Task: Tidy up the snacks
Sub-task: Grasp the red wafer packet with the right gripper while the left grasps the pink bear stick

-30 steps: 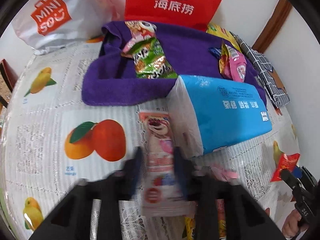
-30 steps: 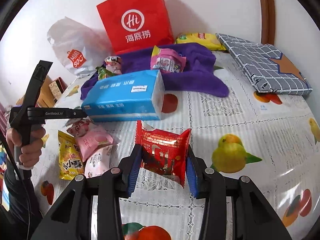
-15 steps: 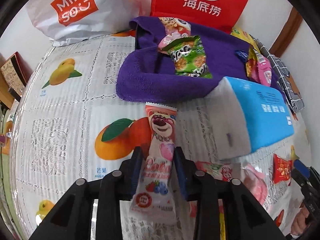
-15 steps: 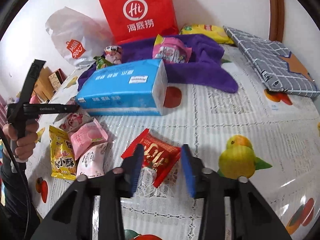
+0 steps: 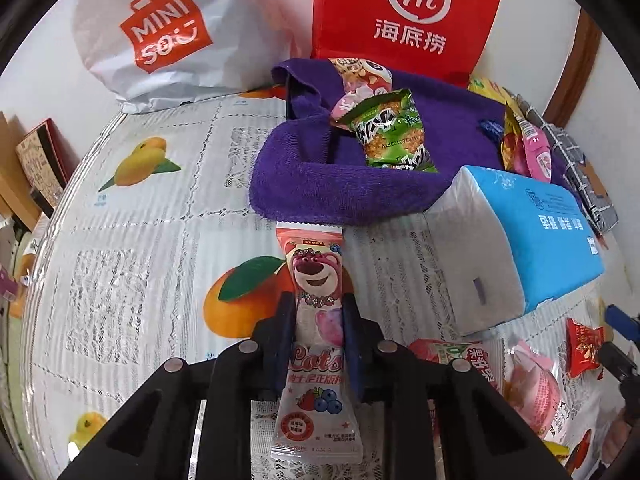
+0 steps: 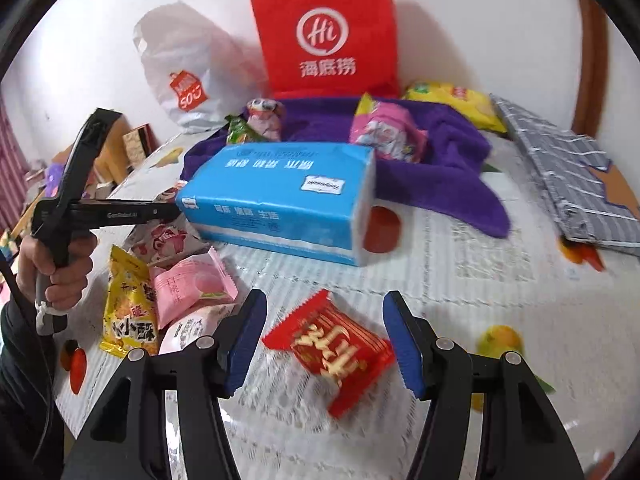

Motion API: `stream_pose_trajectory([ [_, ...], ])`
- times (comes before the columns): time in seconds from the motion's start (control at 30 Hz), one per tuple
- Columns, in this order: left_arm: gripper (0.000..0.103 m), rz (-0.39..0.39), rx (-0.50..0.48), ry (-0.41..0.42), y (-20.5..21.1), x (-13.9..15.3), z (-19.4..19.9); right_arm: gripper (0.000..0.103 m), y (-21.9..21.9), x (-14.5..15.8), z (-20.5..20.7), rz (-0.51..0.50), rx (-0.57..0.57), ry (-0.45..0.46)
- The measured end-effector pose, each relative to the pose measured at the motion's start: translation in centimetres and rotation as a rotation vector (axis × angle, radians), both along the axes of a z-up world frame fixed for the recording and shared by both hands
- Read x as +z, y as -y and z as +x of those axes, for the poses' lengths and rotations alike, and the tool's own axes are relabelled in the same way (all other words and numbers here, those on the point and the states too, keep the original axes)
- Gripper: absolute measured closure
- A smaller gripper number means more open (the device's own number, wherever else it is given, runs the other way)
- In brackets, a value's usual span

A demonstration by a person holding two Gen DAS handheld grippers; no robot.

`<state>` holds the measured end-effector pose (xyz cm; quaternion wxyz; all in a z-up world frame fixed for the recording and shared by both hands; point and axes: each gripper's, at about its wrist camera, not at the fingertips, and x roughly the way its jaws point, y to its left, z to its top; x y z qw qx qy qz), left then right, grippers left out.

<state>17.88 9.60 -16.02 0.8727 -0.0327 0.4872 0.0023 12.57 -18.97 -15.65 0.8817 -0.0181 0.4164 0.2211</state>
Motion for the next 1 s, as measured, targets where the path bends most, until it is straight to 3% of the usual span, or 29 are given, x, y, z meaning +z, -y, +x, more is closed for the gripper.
stream_pose_trajectory([
  [0.2,0.079,-0.006,-0.006,0.021,0.0,0.0,-1.2,0.043,0.1,-2.0,1.5,-0.005,0.050,-0.126],
  [0.33,0.079,-0.037,0.003,0.041,-0.3,0.0,-1.6,0.043,0.4,-1.9,0.3,-0.014,0.072,-0.113],
  [0.5,0.078,-0.058,0.006,0.045,-0.6,0.0,-1.8,0.039,-0.4,-1.8,-1.4,-0.103,0.112,-0.054],
  [0.63,0.073,-0.074,0.002,0.053,-0.6,-0.1,-2.3,0.037,-0.8,-1.9,-2.3,-0.150,0.155,-0.074],
  [0.8,0.072,-0.066,0.007,0.054,-0.3,0.0,-2.6,0.037,-0.5,-2.3,-1.8,-0.115,0.117,-0.094],
  [0.87,0.072,-0.062,0.014,0.055,-0.2,0.0,-2.7,0.045,-0.3,-2.4,-1.2,-0.108,0.060,-0.092],
  [0.9,0.072,-0.057,0.015,0.057,-0.2,0.0,-2.9,0.060,-0.3,-2.3,-1.1,-0.118,0.038,-0.080],
  [1.0,0.072,-0.039,0.020,0.067,-0.2,-0.1,-3.3,0.060,0.0,-2.3,-0.7,-0.133,-0.010,-0.057],
])
